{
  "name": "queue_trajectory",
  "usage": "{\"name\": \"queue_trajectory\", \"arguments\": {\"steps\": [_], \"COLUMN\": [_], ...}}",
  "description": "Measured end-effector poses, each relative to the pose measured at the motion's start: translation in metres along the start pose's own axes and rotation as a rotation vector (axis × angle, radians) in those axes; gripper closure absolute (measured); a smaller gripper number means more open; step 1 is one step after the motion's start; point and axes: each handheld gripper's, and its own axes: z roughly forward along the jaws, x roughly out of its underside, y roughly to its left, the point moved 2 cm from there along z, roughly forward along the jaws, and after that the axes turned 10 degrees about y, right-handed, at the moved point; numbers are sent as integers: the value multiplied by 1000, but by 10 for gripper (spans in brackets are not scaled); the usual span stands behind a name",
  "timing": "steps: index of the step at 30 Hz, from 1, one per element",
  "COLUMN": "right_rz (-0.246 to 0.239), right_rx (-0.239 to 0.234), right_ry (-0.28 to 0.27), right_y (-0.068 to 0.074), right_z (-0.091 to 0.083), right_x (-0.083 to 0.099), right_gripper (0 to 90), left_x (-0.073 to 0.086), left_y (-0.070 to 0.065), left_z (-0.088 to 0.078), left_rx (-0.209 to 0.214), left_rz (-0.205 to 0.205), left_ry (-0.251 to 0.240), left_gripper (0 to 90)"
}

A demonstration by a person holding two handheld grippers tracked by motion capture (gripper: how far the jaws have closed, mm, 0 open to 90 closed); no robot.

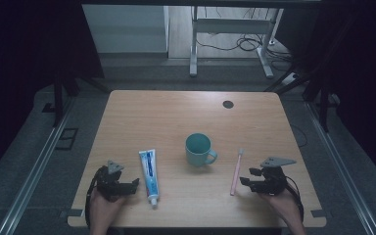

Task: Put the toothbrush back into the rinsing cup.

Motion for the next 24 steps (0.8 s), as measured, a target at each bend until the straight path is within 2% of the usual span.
{"name": "queue_trajectory", "arguments": {"steps": [1, 2, 4, 5, 10, 17, 24], "right_rz": [-18, -27, -38, -55, -92, -124, -112], "right_rx": [-10, -19, -24, -39, -67, -73, -69], "right_ry": [2, 4, 6, 14, 54, 115, 142], "right_y": [4, 6, 9, 12, 22, 30, 26], "right_z": [2, 3, 5, 9, 22, 38, 40], "right_x": [-5, -7, -9, -13, -17, -13, -4], "right_gripper": [539, 585, 616, 698, 874, 892, 883], "left_x": [0, 0, 0, 0, 0, 0, 0], "left_y": [0, 0, 0, 0, 0, 0, 0], "left_z": [0, 0, 0, 0, 0, 0, 0], "left_rx": [0, 0, -1, 0, -1, 0, 0], "left_rz": [0, 1, 1, 1, 2, 0, -1], "left_ry": [0, 0, 0, 1, 1, 0, 1], "left_gripper": [13, 13, 13, 13, 13, 13, 13]}}
